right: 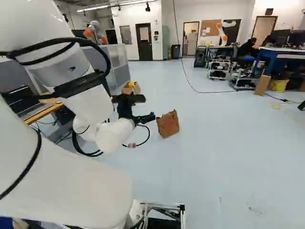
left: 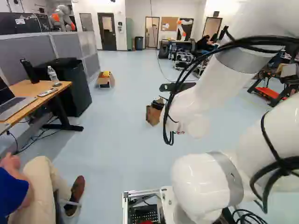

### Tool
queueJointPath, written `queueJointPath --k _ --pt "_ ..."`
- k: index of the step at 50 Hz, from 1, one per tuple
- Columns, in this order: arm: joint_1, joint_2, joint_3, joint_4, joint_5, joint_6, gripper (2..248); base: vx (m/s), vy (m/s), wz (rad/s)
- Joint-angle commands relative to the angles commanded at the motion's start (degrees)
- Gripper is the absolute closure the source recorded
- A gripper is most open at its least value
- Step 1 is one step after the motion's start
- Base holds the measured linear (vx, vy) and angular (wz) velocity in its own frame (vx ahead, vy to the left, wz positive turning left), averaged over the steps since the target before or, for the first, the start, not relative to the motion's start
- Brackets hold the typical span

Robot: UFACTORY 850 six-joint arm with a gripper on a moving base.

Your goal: Pick up the grocery bag from the ground

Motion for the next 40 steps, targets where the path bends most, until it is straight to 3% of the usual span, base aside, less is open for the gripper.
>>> queueJointPath --k 16,40 --pt "0.0 0.0 0.0 0.0 0.0 0.0 3 0.079 0.003 0.006" --pt "0.0 0.0 0.0 0.0 0.0 0.0 3 0.188 0.006 0.006"
